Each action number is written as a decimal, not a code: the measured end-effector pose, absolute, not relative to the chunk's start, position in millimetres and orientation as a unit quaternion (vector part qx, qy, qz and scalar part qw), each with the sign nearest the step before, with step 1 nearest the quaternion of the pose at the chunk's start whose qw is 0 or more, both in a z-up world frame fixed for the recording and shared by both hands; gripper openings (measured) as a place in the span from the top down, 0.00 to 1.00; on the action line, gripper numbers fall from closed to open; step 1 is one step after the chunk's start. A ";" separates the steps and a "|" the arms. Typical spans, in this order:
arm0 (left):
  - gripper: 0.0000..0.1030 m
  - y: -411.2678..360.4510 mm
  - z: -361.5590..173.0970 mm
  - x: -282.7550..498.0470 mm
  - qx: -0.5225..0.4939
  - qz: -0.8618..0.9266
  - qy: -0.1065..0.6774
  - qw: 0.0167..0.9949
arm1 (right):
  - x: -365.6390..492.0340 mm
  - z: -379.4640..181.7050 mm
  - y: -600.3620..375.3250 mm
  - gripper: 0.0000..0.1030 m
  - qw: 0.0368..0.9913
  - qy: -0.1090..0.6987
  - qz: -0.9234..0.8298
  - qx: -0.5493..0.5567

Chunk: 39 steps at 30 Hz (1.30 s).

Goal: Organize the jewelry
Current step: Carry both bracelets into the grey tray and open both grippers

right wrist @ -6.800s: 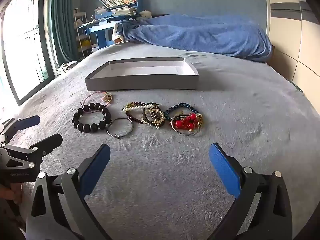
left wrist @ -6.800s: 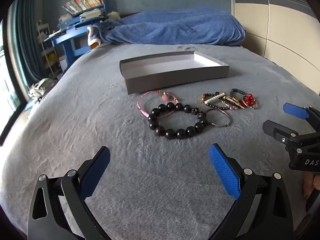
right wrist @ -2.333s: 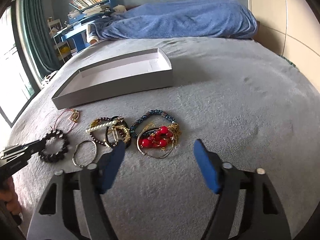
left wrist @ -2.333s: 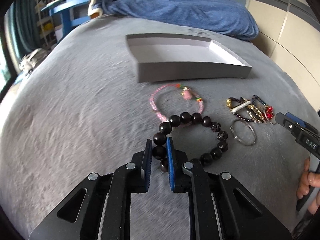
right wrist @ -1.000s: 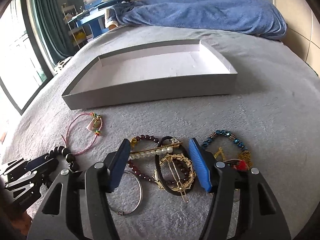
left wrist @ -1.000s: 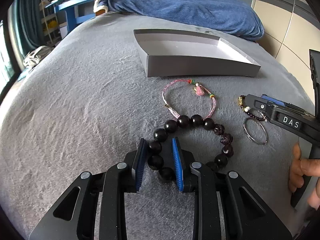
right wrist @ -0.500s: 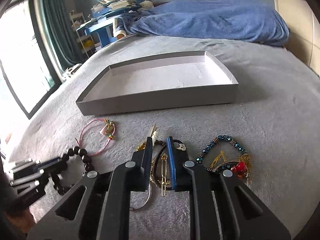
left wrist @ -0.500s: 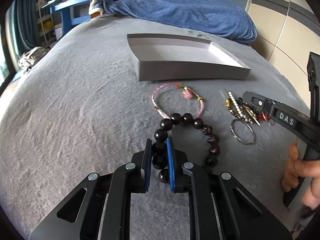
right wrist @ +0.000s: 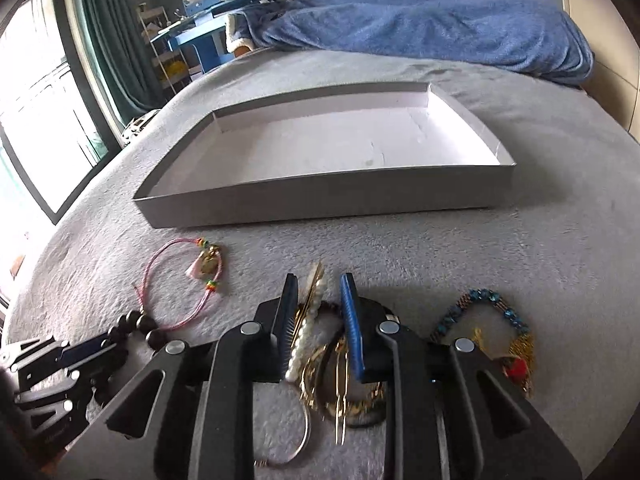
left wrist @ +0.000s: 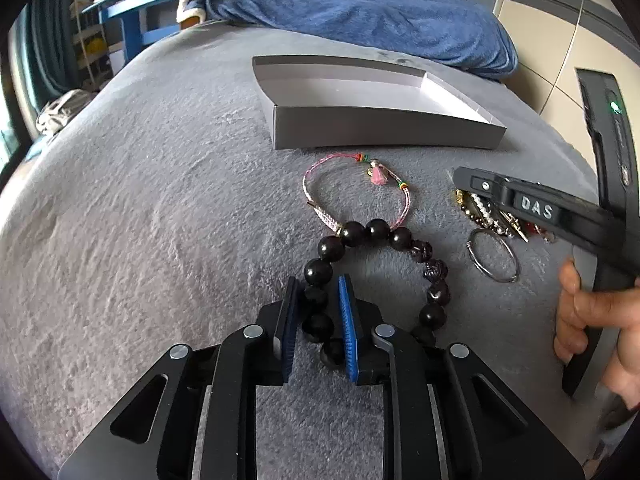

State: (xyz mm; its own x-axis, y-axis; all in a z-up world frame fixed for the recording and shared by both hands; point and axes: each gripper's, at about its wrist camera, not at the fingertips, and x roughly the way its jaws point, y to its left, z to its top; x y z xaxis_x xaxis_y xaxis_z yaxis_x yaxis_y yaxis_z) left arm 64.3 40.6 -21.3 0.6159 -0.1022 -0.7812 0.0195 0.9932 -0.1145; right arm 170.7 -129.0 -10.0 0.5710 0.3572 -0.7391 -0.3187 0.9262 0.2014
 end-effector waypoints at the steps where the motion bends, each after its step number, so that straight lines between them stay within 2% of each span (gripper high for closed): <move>1: 0.79 39.8 -22.1 65.7 -0.044 -0.034 0.437 0.898 | 171.5 -11.3 -128.3 0.78 0.885 0.423 0.194 0.024; 3: 0.78 39.7 -23.0 67.8 -0.043 -0.034 0.437 0.898 | 172.8 -13.1 -125.6 0.82 0.881 0.426 0.203 0.023; 5: 0.79 39.2 -22.5 68.9 -0.042 -0.035 0.437 0.898 | 168.9 -11.0 -124.8 0.94 0.883 0.419 0.211 0.025; 8: 0.85 41.3 -19.8 66.5 -0.048 -0.033 0.429 0.902 | 161.0 -2.3 -126.4 0.94 0.889 0.400 0.220 0.029; 14: 0.85 46.9 4.6 57.1 -0.089 -0.047 0.404 0.909 | 147.3 27.2 -138.5 0.94 0.899 0.365 0.232 0.063; 28: 0.86 25.5 99.5 92.9 -0.057 -0.105 0.329 0.937 | 158.4 70.6 -168.8 0.94 0.897 0.341 0.247 0.134; 39: 0.85 53.1 96.3 163.3 -0.113 -0.137 0.333 0.926 | 226.2 67.1 -174.0 0.94 0.864 0.372 0.272 0.201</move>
